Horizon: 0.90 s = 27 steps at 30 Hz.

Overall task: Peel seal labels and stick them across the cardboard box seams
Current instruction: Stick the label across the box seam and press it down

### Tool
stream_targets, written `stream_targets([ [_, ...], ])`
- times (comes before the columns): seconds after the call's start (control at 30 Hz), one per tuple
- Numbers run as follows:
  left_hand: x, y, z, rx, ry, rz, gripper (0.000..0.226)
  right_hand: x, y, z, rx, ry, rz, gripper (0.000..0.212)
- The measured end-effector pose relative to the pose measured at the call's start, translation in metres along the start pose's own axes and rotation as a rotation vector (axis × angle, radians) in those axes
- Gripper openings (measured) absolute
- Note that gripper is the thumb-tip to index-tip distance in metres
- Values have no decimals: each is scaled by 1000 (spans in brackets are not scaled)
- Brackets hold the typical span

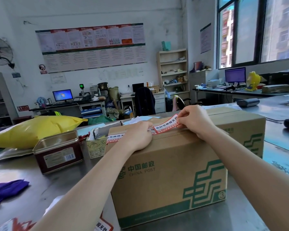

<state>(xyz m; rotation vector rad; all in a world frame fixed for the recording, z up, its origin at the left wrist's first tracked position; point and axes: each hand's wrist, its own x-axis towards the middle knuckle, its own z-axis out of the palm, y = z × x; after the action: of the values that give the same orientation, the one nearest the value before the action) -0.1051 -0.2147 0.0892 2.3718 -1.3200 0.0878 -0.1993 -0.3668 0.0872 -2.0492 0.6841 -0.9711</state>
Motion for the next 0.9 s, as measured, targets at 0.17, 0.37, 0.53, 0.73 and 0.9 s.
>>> stream_targets([
  [0.17,-2,1,-1,-31,-8,29,35,0,0,0,-36,2,-1,15],
  [0.37,-6,8,-1,5,-105,107,37,0,-1,1,-56,-16,17,14],
  [0.53,-2,8,2,76,-117,114,32,-1,-2,2,-126,9,-6,11],
  [0.73,-2,8,1,121,-131,113,41,-2,-4,5,-260,155,20,19],
  [0.9,-2,8,2,92,-163,105,42,-8,-3,-2,-280,278,50,26],
])
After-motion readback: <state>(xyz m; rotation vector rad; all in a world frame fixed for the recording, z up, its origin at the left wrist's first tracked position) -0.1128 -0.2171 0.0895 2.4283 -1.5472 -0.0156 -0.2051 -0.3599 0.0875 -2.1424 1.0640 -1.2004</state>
